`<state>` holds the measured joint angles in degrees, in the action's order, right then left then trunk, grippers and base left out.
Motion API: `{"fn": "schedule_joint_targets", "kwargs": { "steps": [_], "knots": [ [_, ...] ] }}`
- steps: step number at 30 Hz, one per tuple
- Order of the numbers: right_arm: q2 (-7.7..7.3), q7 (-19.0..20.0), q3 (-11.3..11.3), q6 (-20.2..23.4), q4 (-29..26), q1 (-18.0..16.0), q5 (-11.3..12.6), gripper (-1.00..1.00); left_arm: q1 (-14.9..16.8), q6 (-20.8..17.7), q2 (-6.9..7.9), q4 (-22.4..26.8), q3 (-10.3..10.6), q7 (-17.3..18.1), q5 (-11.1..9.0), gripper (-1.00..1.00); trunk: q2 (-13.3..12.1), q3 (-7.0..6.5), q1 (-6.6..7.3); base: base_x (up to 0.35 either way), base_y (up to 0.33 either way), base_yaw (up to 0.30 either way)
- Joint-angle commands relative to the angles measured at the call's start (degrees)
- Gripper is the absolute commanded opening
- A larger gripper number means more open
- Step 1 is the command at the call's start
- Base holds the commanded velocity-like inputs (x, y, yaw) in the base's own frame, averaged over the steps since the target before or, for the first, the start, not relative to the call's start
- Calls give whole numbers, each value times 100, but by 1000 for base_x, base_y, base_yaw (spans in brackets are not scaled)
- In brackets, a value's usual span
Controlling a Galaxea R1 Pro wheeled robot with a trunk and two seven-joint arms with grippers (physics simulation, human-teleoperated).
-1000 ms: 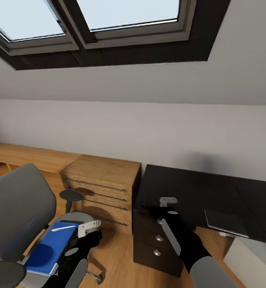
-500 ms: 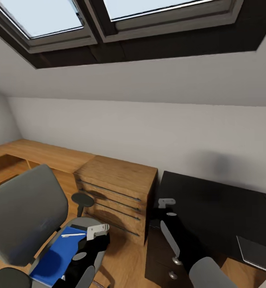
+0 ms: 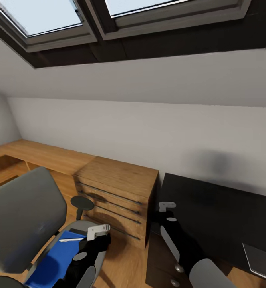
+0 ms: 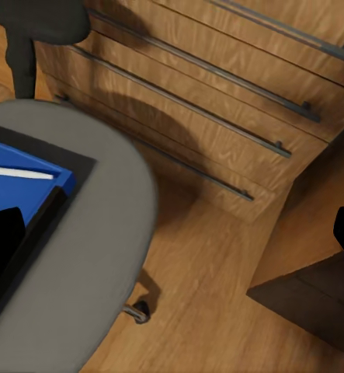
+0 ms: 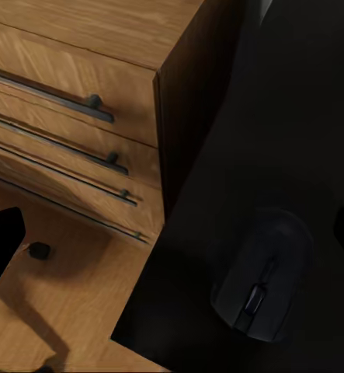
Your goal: In the bedroom, organize the workspace by keeping the computer under the desk, ensuring the monitor is on the desk, placing the keyboard on the desk next to the monitor, placing the mouse on the desk next to the keyboard, moving the folder from the swivel chair onto the desk next to the mouse, stacking the notebook on top of the folder with the pen on top of the notebook, and positioning the swivel chair next to the desk.
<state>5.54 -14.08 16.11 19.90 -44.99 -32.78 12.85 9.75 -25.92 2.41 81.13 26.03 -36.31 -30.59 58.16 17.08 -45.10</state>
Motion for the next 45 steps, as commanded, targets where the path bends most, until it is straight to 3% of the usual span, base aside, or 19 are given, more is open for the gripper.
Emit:
{"fn": "schedule_joint_targets", "kwargs": {
  "steps": [1,8,14,17,31,45],
  "knots": [
    [-5,-55,21,-6,50,-6,60,100,7,-10,6,8,16,-51,-44,100,6,7,-1,45,0,0],
    [-38,-67,8,-409,453,-20,55,100,6,-9,16,36,46,-44,-36,100,6,7,-1,45,0,0],
    [-73,-68,-1,-908,1289,-134,60,100,6,-9,16,46,89,-37,-43,100,6,7,-1,113,0,0],
    [-83,-68,-2,-1022,1455,-178,60,100,5,-9,20,44,151,-35,-43,100,6,7,-1,11,0,0],
    [-148,-68,-2,-1458,1910,-371,70,100,6,-9,23,38,174,-35,-50,100,6,7,-1,92,0,0],
    [-159,-80,-10,-1440,2006,-428,92,100,8,-9,18,35,174,-34,-52,100,6,7,-1,20,0,0]
  ]
}}
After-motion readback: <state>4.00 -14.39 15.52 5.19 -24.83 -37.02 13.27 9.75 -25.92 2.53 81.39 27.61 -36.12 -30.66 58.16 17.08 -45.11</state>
